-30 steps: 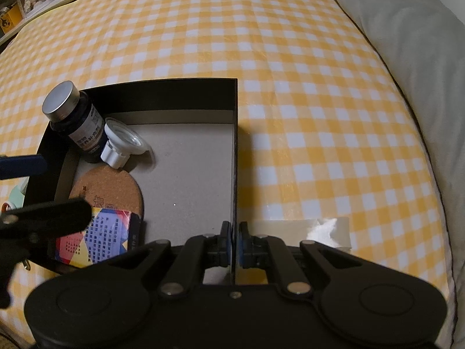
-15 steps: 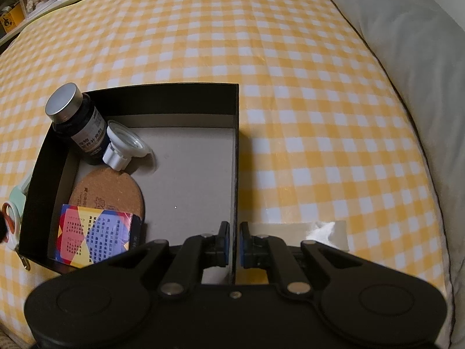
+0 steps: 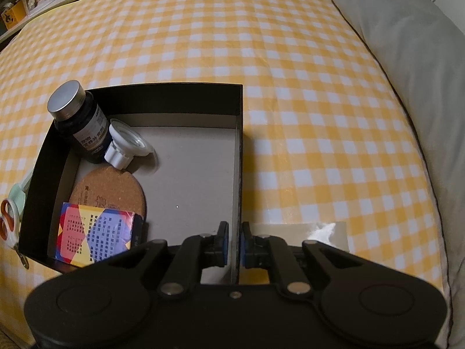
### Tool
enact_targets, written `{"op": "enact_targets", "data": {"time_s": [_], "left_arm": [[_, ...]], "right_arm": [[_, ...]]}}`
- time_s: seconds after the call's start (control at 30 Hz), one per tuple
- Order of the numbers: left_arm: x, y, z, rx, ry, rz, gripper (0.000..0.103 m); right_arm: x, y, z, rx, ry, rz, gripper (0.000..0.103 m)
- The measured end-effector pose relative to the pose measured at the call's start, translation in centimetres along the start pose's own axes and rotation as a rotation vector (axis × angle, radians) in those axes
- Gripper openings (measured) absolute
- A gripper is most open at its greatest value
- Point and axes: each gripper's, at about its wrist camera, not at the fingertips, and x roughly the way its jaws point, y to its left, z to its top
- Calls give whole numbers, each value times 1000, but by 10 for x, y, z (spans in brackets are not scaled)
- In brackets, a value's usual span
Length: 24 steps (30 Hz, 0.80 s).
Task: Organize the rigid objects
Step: 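Move the left tool down to the orange-handled scissors and grasp them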
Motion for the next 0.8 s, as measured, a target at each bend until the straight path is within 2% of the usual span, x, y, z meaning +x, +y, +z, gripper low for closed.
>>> {"op": "enact_targets", "data": {"time_s": [0.1,0.2,0.4,0.53,0.6,0.8], "left_arm": [[5,17,-3,-23,3,35,103],[14,23,-8,-21,50,51,103],[36,25,-28,24,231,22,103],[46,24,-40,37,328,26,95],[48,25,-42,30,351,14,94],[54,27,-47,3,388,23,82]], "right_arm": [[1,0,0,0,0,-1,8],[1,0,0,-1,1,-2,8],[2,-1,-1,-1,5,-1,9],[3,-2,-1,1,8,-2,9],[4,-1,-1,0,8,-2,9],[5,-1,-2,-6,11,-5,9]]}}
